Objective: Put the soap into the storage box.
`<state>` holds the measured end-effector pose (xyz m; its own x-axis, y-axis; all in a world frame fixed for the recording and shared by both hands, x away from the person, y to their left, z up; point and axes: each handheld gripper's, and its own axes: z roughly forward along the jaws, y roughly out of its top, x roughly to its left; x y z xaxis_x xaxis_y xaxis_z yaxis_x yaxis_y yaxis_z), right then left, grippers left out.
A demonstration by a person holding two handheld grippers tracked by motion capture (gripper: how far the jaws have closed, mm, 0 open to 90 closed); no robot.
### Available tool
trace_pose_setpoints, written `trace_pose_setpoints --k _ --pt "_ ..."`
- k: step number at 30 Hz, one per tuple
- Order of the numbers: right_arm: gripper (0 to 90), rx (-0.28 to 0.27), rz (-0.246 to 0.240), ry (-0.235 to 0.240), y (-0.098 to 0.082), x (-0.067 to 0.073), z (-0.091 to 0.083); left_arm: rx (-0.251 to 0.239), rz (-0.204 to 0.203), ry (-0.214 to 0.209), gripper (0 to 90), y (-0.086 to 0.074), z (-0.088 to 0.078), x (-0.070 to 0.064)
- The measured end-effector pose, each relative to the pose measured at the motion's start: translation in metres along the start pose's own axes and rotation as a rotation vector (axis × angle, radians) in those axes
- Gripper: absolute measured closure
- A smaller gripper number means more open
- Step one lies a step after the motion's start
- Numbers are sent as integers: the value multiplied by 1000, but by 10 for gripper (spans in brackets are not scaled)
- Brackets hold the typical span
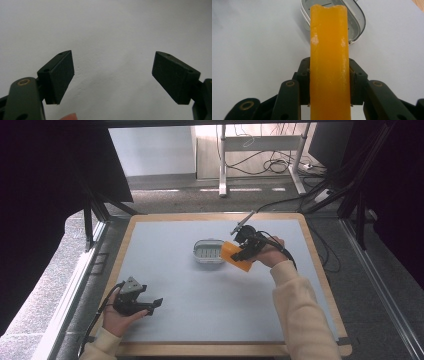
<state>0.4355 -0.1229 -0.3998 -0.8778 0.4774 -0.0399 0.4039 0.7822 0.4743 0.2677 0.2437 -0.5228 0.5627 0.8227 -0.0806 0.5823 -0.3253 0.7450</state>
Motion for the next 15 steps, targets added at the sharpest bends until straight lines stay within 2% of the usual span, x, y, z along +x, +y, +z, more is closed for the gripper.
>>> trace_pose_setpoints --k 7,11,15 --pt "618 1 12 0 6 -8 1 3 1 -1 178 0 0 0" --pt "618 0 2 -3 10 -11 2 4 3 -1 178 0 1 0" --pt "618 -20 12 13 11 -15 2 5 3 -2 178 0 1 0"
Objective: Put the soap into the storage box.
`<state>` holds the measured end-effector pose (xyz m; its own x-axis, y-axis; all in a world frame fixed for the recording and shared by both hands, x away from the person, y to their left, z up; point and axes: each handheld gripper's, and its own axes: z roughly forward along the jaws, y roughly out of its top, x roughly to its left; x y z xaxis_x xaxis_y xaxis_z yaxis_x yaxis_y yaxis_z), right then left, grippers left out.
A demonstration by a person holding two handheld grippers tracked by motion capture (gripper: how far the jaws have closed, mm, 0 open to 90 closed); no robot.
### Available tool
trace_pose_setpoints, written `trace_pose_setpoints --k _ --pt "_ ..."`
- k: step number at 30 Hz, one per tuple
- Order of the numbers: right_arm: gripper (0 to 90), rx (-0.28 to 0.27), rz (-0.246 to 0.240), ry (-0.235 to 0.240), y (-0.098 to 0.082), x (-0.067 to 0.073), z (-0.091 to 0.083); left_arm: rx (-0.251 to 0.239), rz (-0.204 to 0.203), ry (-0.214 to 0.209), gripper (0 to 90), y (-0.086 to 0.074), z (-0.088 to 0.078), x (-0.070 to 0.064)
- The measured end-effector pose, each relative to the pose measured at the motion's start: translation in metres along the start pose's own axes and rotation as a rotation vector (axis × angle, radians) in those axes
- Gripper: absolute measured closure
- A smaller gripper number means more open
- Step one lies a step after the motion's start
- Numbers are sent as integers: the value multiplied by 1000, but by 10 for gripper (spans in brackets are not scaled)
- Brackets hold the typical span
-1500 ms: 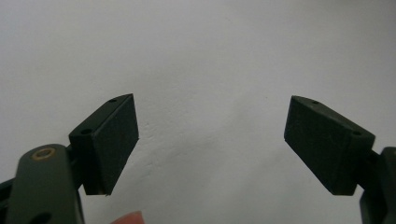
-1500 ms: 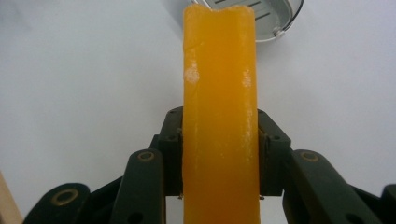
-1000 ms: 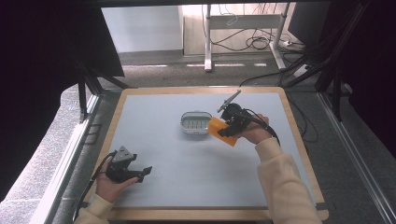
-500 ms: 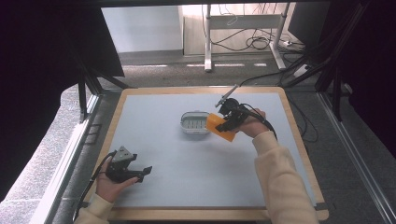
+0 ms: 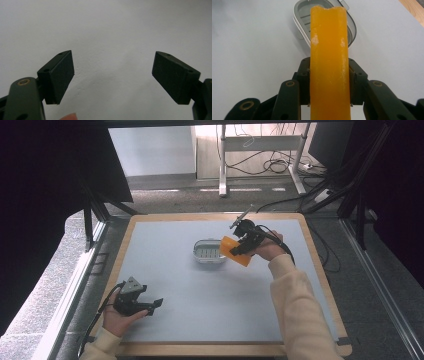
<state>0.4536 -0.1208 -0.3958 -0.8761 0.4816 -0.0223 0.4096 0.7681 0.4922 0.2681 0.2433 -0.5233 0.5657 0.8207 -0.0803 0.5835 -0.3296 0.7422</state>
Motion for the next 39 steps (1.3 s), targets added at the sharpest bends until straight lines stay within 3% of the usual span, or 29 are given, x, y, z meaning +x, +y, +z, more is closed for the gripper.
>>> trace_pose_setpoints --k 6,39 --pt "618 -2 -2 1 5 -3 4 1 2 2 178 0 0 0" --pt "619 33 -109 25 46 0 33 1 2 -1 179 0 0 0"
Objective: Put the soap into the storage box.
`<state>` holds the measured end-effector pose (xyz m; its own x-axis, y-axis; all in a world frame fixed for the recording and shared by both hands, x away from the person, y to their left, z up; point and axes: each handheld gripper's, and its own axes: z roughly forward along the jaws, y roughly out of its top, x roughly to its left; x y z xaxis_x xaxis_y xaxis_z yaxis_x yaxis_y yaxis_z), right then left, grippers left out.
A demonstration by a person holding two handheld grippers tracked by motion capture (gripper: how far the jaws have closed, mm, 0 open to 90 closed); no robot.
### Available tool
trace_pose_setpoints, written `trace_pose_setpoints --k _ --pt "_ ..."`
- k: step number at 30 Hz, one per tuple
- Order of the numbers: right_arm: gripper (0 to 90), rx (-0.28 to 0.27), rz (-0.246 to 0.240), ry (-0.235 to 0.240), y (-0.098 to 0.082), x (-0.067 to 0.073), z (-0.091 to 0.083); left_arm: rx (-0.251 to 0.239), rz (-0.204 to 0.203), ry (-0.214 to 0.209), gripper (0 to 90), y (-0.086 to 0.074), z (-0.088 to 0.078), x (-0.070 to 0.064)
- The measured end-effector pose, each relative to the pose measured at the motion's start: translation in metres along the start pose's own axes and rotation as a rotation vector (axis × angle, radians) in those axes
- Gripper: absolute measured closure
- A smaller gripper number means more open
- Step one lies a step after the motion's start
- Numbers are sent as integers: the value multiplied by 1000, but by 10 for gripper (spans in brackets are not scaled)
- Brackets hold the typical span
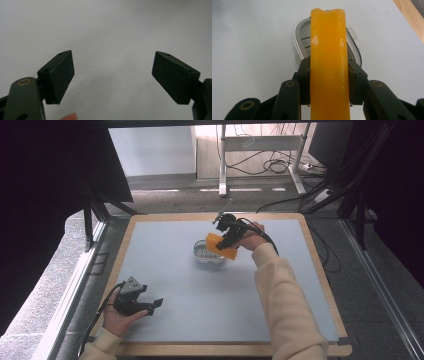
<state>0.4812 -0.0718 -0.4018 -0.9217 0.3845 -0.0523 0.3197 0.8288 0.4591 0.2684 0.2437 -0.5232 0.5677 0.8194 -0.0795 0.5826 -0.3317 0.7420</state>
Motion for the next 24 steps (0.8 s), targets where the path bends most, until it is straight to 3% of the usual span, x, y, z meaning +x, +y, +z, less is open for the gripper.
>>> trace_pose_setpoints --k 24 --pt "620 8 -58 31 19 -6 21 1 3 -2 180 0 0 0"
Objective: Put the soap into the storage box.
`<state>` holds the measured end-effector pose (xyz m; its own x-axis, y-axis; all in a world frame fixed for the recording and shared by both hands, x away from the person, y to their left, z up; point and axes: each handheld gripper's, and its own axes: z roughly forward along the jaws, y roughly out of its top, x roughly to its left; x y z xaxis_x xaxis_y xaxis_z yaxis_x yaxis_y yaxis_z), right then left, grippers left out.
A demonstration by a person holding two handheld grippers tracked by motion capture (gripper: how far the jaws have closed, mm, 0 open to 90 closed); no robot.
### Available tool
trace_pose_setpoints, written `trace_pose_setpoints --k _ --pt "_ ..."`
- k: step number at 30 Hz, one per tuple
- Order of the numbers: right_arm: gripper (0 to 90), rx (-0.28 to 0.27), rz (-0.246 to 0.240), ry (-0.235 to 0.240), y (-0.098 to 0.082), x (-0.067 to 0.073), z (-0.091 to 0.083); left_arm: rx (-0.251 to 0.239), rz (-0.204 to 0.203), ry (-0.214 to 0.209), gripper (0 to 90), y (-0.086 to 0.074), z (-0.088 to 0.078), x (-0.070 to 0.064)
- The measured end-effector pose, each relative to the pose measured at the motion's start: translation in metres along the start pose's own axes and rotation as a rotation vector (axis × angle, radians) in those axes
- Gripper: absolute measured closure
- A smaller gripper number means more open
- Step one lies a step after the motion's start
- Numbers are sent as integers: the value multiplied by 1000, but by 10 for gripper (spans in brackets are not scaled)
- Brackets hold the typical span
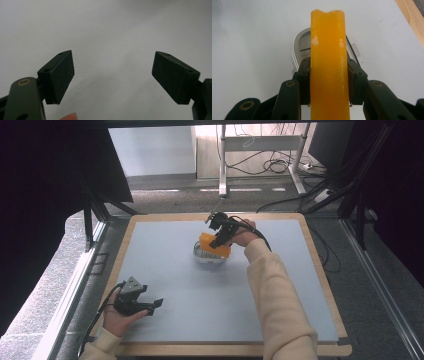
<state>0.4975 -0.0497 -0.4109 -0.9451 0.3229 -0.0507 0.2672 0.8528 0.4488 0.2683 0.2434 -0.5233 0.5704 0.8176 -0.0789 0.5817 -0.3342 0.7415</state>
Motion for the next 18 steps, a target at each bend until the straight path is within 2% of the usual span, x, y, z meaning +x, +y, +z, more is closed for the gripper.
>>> trace_pose_setpoints --k 6,18 --pt "620 -3 -14 16 5 -3 7 0 -1 -1 180 0 0 0" --pt "620 5 -86 48 15 -9 24 -1 -2 -4 180 0 0 0"
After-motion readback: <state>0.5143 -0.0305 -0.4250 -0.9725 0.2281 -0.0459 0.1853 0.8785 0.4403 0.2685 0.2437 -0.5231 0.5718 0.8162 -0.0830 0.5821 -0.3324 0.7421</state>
